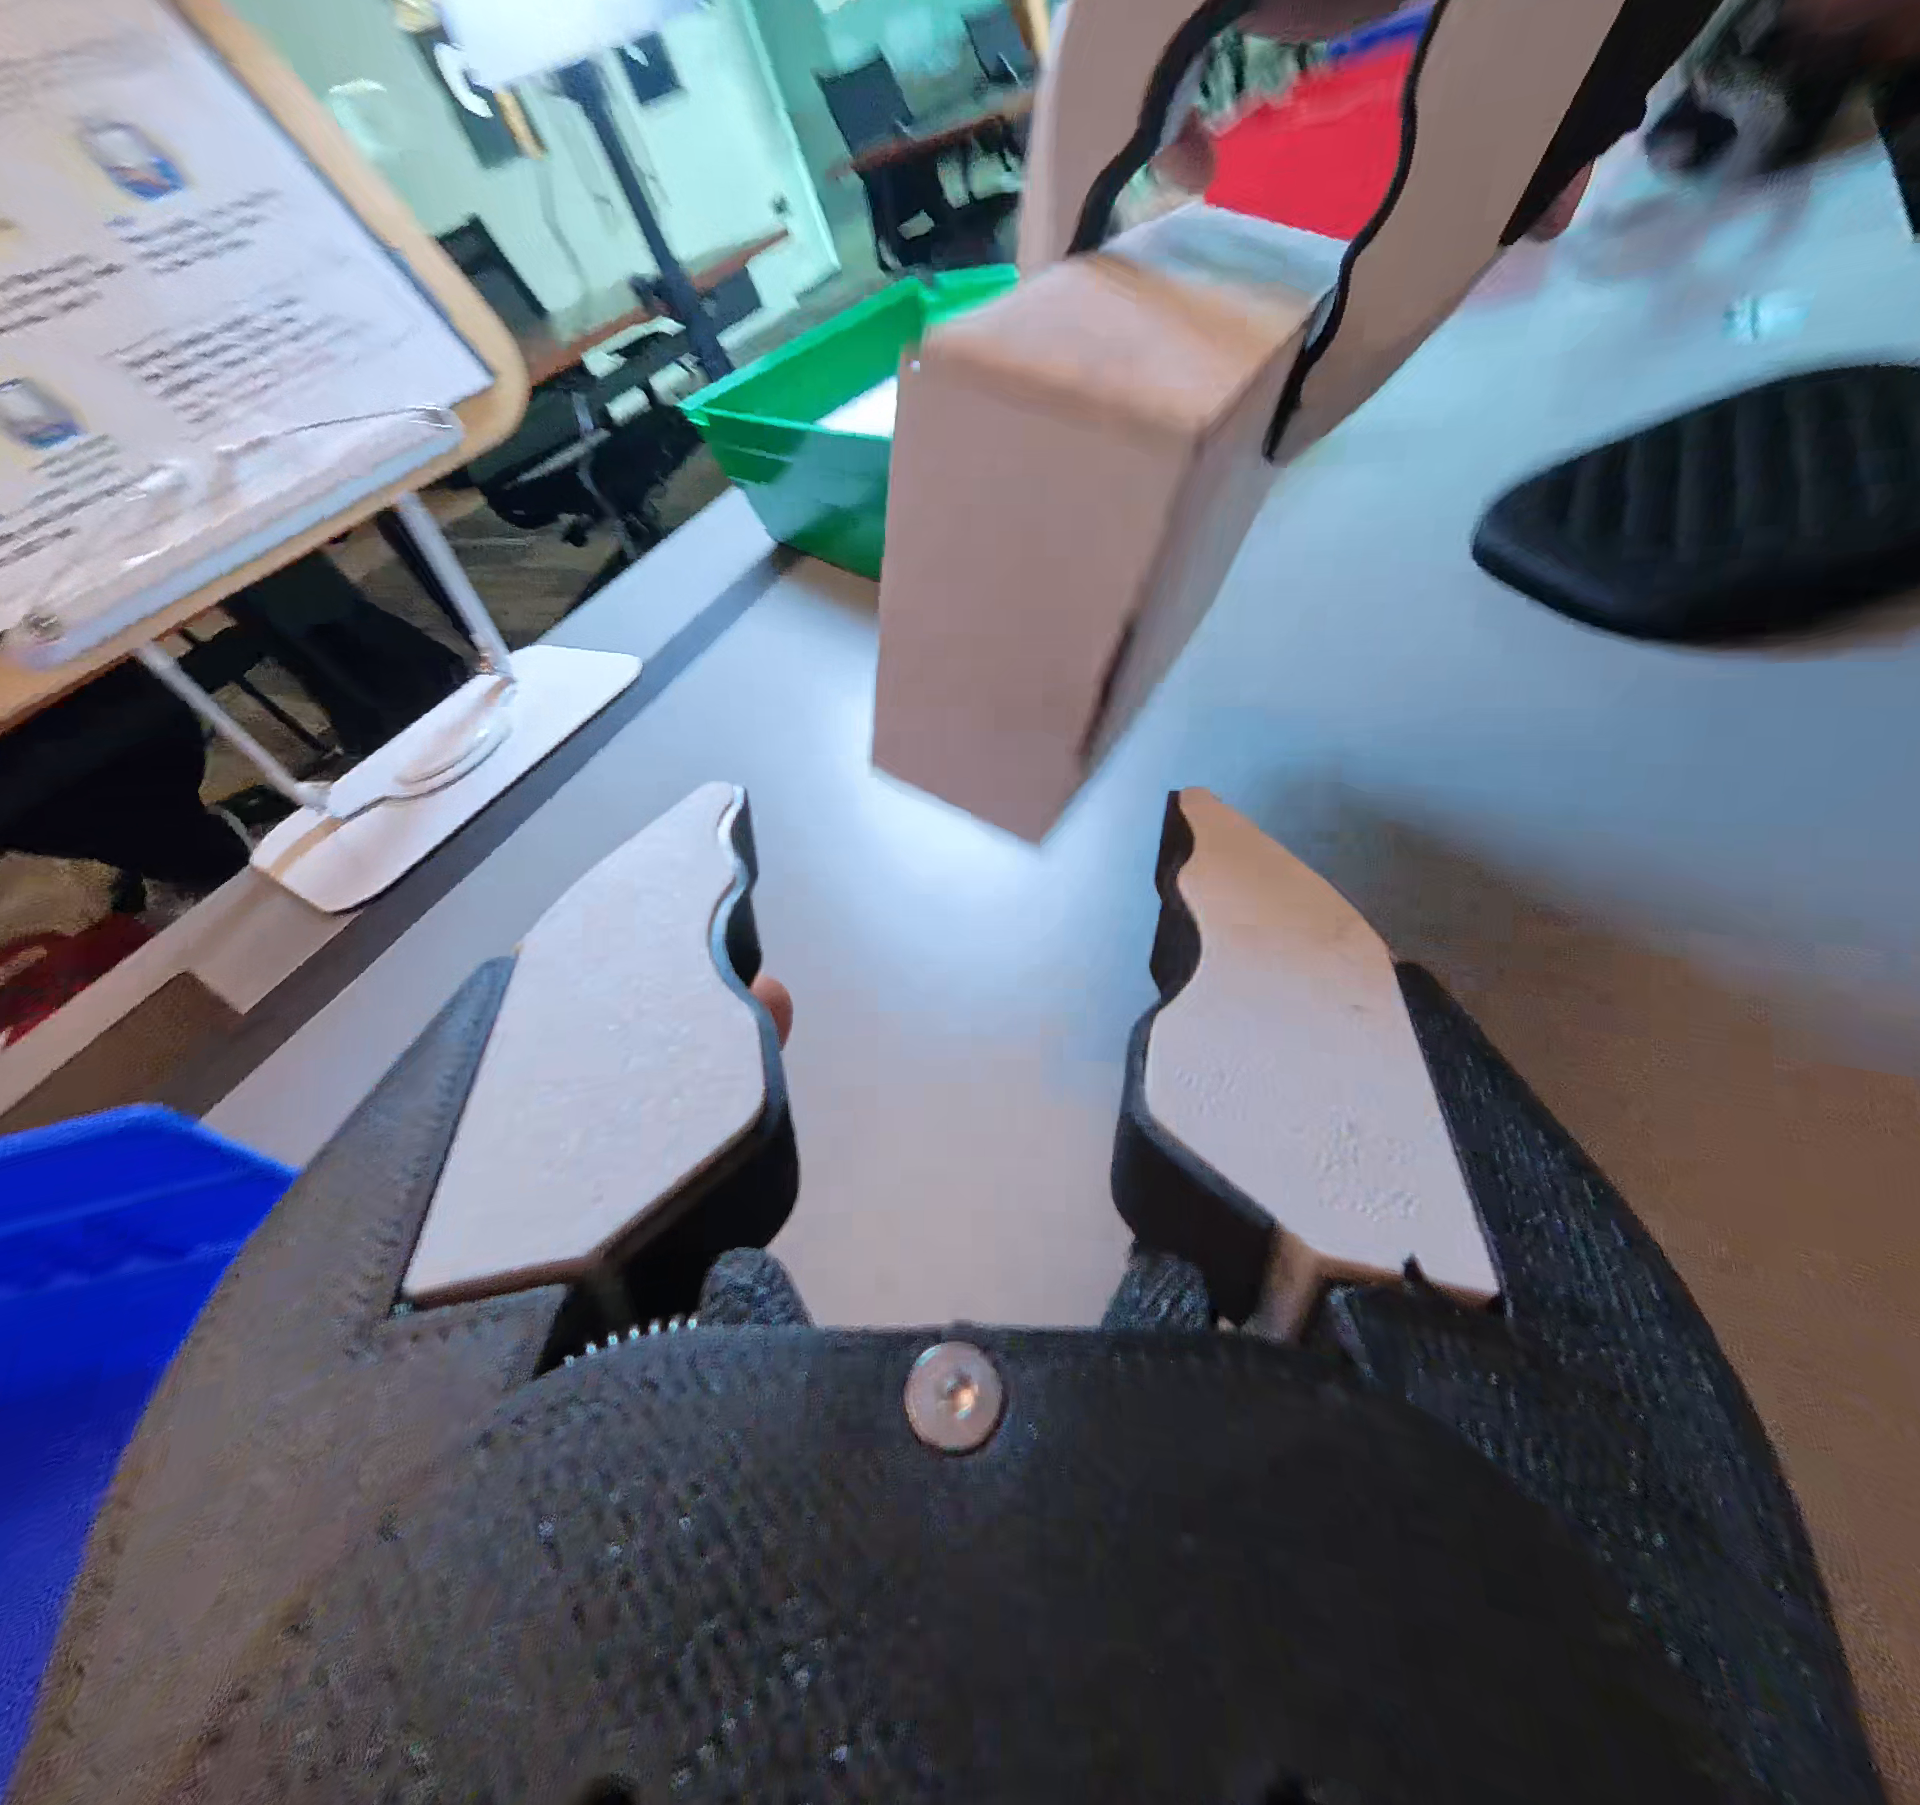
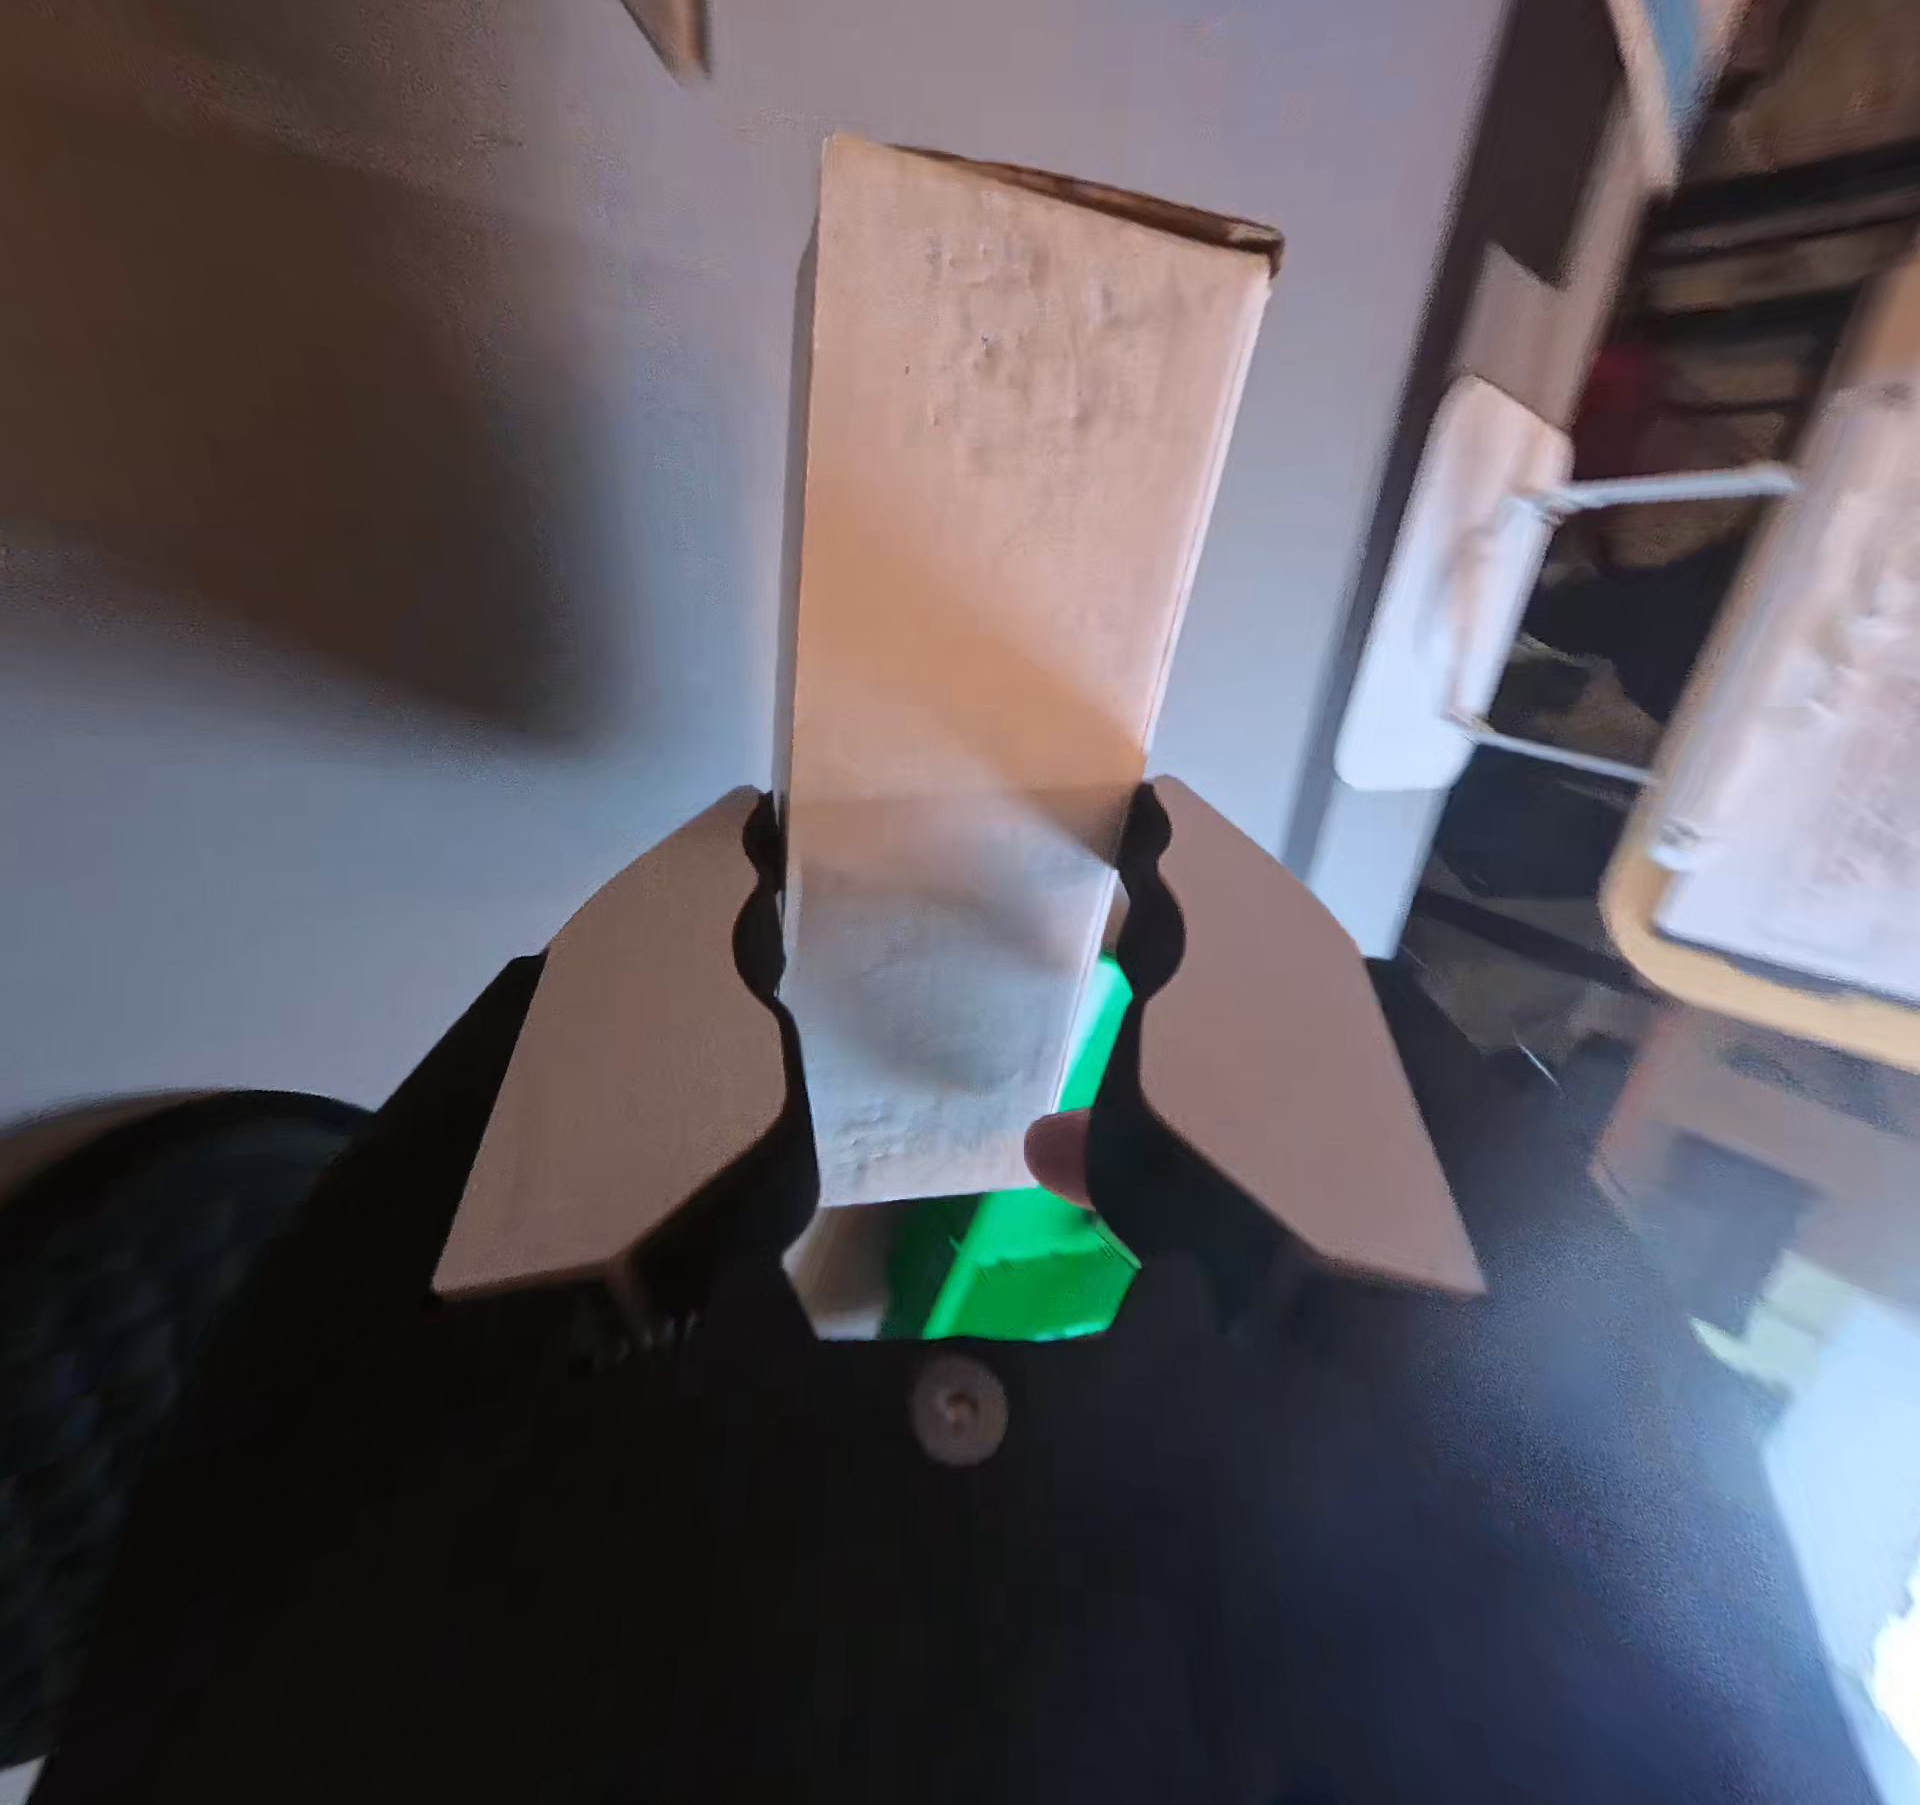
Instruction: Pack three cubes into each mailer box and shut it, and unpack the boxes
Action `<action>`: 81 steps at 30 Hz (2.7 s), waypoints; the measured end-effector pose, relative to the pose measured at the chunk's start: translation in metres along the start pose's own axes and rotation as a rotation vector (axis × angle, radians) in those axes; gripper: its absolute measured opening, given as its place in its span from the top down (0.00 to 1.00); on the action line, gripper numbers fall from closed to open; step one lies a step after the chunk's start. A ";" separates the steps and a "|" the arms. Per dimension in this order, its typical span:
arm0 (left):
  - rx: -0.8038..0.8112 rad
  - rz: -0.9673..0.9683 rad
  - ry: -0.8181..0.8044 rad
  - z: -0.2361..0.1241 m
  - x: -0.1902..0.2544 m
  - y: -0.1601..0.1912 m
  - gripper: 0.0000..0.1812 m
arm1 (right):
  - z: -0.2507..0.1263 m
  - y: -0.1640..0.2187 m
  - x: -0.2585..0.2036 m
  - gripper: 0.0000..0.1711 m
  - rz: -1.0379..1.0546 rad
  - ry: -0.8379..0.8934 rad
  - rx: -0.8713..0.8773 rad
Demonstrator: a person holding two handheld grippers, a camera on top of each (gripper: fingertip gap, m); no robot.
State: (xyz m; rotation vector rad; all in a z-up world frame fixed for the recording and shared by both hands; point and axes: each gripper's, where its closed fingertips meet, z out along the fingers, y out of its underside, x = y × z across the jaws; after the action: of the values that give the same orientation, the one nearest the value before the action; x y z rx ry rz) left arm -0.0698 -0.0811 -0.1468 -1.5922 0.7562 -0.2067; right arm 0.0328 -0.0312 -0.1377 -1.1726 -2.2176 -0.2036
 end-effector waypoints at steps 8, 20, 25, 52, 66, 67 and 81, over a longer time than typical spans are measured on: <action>0.050 -0.136 -0.129 -0.015 -0.038 -0.001 0.74 | -0.037 0.160 0.175 0.63 0.056 0.627 -0.300; -0.039 -0.203 -0.284 -0.025 -0.078 0.038 0.82 | 0.114 0.327 0.180 0.64 0.117 0.520 -0.539; -0.113 -0.188 -0.365 -0.030 -0.099 0.056 0.78 | 0.124 0.316 0.167 0.65 0.237 0.348 -0.490; -0.833 0.270 -0.413 -0.057 -0.158 0.161 0.82 | 0.091 0.237 0.031 0.70 0.383 0.005 -0.240; -0.578 0.520 -0.029 0.051 -0.075 0.113 0.82 | 0.129 0.215 0.033 0.81 0.294 -0.119 -0.377; -0.575 0.530 -0.051 0.055 -0.079 0.112 0.80 | 0.129 0.212 0.033 0.81 0.294 -0.112 -0.373; -0.176 -0.314 -0.052 0.041 0.042 0.012 0.70 | 0.020 0.017 -0.082 0.73 0.258 0.097 0.256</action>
State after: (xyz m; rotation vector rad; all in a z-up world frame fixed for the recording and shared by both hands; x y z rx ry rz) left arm -0.0194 -0.0716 -0.1780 -1.8743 0.4911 -0.3316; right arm 0.0718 -0.0703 -0.2040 -1.2599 -1.9191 0.1239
